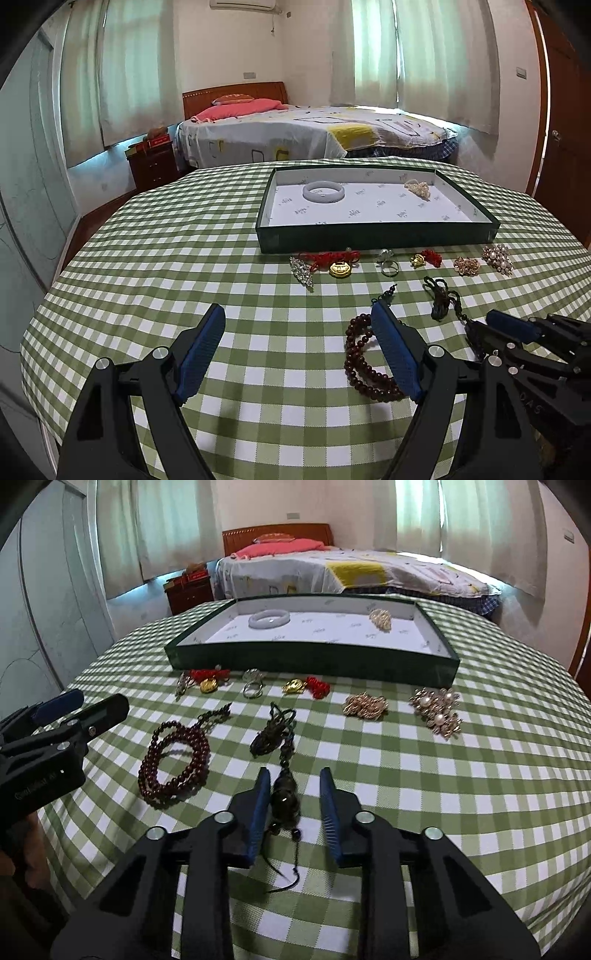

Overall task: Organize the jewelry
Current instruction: 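Close the right gripper on the black beaded pendant cord, then close the left gripper on the dark red bead bracelet while the right gripper holds the pendant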

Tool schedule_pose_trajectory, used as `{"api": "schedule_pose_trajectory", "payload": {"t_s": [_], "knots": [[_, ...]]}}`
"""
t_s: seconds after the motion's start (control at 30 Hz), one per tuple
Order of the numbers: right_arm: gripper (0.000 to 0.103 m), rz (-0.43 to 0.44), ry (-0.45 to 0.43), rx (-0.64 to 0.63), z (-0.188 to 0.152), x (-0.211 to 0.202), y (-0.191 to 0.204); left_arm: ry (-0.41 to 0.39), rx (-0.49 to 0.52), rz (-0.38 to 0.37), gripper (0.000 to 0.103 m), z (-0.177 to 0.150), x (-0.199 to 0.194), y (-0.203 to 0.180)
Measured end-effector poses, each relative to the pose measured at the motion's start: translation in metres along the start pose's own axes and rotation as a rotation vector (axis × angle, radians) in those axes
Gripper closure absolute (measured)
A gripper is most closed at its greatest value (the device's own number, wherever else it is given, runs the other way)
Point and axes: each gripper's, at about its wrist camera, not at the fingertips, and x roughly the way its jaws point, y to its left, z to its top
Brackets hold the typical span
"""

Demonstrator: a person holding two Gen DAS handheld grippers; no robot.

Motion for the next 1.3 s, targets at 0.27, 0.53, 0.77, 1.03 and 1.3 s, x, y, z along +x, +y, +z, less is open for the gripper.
{"api": "schedule_pose_trajectory", "payload": {"t_s": [0.27,0.53,0.77,1.03,1.3], "knots": [[0.086,0.011,0.013,0.001,-0.001,0.000,-0.001,0.001,-0.001,-0.014,0.025,0.000,0.000,-0.003],[0.086,-0.005,-0.003,0.039,0.000,-0.007,-0.013,0.031,0.004,-0.076,0.025,-0.004,0.003,-0.015],[0.086,-0.021,-0.015,0.070,0.002,-0.013,-0.028,0.102,0.008,-0.149,0.025,-0.008,0.020,-0.032],[0.086,-0.019,-0.021,0.092,0.003,-0.014,-0.038,0.171,0.033,-0.157,0.025,-0.013,0.037,-0.046],[0.086,-0.014,-0.020,0.096,0.002,-0.014,-0.038,0.182,0.052,-0.135,0.025,-0.015,0.039,-0.048]]}}
